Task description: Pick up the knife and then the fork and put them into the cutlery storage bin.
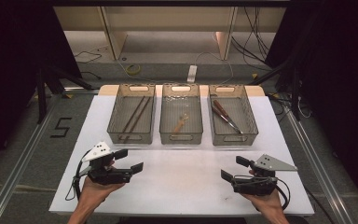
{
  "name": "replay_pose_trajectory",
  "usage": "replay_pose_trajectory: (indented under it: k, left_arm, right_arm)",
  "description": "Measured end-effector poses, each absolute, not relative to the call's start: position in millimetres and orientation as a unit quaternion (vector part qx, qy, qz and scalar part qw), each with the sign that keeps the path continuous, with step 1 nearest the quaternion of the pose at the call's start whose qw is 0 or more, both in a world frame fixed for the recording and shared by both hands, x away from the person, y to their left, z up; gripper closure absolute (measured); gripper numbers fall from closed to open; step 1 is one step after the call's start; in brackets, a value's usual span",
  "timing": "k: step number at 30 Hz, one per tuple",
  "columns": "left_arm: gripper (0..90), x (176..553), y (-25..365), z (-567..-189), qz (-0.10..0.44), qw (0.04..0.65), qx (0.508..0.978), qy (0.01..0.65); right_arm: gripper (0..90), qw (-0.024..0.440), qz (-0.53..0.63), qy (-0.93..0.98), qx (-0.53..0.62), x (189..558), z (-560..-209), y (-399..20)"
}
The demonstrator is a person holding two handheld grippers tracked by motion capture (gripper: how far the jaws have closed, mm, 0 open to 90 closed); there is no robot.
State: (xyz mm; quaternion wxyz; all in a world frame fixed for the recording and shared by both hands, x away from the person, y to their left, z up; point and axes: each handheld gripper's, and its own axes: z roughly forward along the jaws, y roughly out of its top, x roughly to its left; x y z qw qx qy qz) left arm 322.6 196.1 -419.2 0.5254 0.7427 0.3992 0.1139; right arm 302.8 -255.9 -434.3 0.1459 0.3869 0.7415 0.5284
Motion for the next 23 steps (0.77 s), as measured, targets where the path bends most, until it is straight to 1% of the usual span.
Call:
replay_pose_trajectory:
  k: [23]
  left_arm:
    - [15.3, 322.4, 196.2, -418.3, 0.127, 0.530, 0.740, 0.394]
  right_arm:
    - [17.0, 0.154, 0.530, 0.737, 0.389, 303.7, -432.7, -255.9]
